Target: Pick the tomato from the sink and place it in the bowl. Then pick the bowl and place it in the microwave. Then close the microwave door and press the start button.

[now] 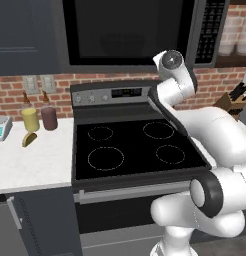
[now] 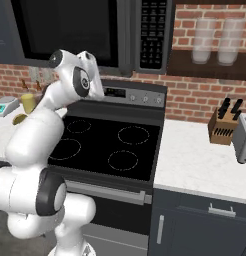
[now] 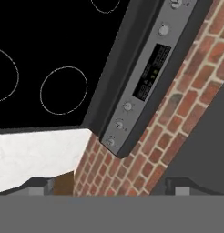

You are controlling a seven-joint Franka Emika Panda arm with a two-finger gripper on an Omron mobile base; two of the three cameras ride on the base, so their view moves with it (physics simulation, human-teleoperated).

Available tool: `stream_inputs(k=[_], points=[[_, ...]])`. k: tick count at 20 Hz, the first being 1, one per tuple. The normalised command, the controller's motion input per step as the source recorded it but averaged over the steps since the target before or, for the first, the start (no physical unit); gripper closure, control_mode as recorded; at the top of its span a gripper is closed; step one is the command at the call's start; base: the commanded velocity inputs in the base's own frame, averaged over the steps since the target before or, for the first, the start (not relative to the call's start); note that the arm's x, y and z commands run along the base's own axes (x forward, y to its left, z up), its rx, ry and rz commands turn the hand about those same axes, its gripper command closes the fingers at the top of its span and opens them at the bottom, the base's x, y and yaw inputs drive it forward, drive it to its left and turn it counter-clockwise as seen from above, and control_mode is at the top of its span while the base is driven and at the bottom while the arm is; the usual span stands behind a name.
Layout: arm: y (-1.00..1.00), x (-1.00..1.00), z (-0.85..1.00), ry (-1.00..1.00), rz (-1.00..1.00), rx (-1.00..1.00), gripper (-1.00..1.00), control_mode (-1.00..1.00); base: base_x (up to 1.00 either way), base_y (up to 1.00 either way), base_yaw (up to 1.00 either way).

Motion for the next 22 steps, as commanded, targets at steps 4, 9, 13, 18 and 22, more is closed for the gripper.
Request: stream_inputs(k=[4,9,13,18,22], points=[[-0.12,0.92,0.15,0.00,0.24,0.00,-1.00,-1.00,0.00,0.00,0.00],[-0.02,0.55,0.10,0.00,0.25,0.00,-1.00,-1.00,0.00,0.00,0.00],[0.00,0.03,0.00,-0.06,0.23,-0.04,-1.00,-1.00,0.00,0.00,0.00],[-0.12,-0.92,0.00,-0.22,0.24,0.00,-1.00,-1.00,0.00,0.00,0.00],[-0.35,-1.00,0.02,-0.28,0.09,0.02,-1.00,-1.00,0.00,0.00,0.00]])
